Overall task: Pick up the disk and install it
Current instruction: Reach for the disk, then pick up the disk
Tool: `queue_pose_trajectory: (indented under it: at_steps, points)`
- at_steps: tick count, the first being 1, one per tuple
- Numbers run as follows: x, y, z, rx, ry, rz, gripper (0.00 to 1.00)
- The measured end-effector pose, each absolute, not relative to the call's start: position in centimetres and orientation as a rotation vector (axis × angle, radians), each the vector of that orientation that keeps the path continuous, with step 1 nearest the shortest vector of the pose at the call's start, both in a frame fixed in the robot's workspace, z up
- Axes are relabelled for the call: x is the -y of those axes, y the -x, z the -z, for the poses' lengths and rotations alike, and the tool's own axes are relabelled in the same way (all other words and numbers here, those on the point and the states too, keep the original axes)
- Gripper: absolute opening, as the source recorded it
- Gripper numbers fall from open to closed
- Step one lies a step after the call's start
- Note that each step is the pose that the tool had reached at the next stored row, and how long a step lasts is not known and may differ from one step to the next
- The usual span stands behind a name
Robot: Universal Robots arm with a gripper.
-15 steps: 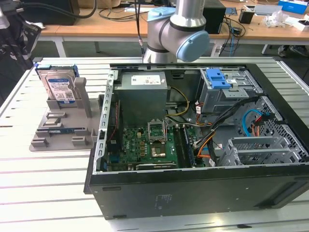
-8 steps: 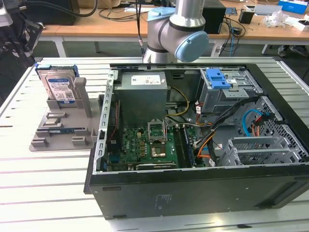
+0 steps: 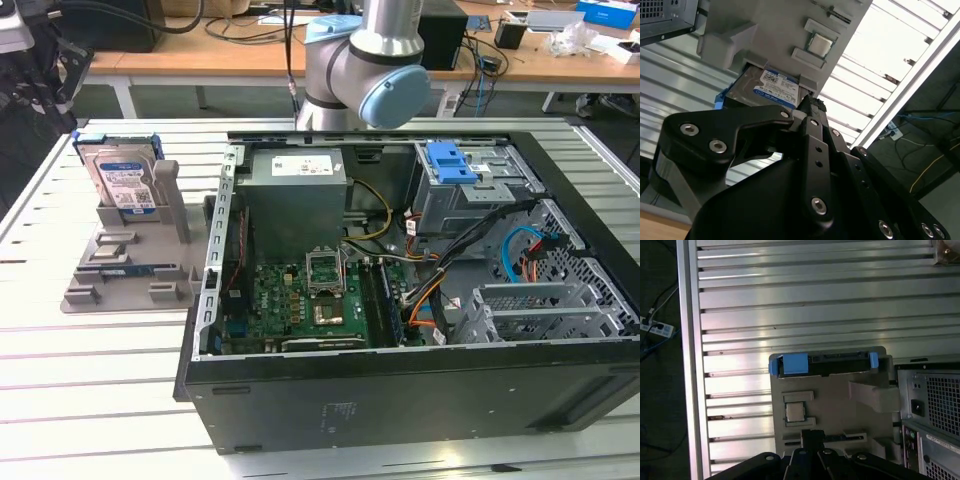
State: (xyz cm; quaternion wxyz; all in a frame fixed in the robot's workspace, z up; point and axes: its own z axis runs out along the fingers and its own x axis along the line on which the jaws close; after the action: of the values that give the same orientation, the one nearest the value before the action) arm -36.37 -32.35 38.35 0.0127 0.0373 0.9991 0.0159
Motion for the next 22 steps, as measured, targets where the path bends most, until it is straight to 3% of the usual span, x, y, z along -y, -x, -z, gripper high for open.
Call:
queue_pose_trajectory:
  at_steps: [22]
  points:
    - [31.88,36.37,-38.30,-3.117,0.006,-0.051,0.11]
